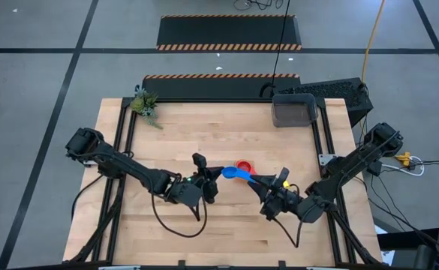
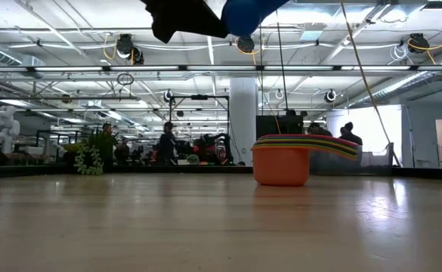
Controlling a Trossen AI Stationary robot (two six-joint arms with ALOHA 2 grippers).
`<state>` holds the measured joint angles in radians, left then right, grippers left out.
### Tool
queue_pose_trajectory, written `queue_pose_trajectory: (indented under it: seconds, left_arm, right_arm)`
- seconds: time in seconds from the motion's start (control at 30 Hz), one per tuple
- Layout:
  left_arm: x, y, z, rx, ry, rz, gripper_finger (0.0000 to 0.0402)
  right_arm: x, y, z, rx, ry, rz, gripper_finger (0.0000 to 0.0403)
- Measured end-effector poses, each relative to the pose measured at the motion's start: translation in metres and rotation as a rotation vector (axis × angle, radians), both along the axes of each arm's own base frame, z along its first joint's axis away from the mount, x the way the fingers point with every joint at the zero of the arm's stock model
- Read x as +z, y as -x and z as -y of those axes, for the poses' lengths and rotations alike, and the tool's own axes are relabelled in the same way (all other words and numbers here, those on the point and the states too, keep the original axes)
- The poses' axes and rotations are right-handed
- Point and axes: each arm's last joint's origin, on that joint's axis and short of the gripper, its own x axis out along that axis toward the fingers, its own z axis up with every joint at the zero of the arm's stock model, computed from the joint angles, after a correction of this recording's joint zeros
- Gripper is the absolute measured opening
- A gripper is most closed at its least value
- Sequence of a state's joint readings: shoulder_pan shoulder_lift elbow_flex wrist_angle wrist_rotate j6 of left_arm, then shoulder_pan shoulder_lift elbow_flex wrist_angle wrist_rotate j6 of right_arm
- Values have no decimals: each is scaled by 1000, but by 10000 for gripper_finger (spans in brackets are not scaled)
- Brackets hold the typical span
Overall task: Nest measuring cups in basket
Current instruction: Stack the blue measuring cup on top of the light red measuring cup
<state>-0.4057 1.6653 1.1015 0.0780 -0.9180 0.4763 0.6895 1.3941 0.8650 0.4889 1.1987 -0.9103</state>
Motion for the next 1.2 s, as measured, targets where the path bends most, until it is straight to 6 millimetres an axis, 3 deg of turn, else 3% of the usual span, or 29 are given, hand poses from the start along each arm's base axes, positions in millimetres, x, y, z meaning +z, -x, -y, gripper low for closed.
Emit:
queue_pose_trajectory:
  seconds: [0.3, 0.77, 1.2]
  left_arm:
    - [0, 0, 0, 0, 0, 0, 6]
    - [0, 0, 0, 0, 0, 0, 6]
    - [0, 1, 1, -8, -15, -9, 5]
  right_arm:
    - [-2, 0, 0, -1, 1, -11, 104]
    - [-9, 0, 2, -11, 0, -46, 127]
    - [-9, 0, 2, -1, 1, -50, 71]
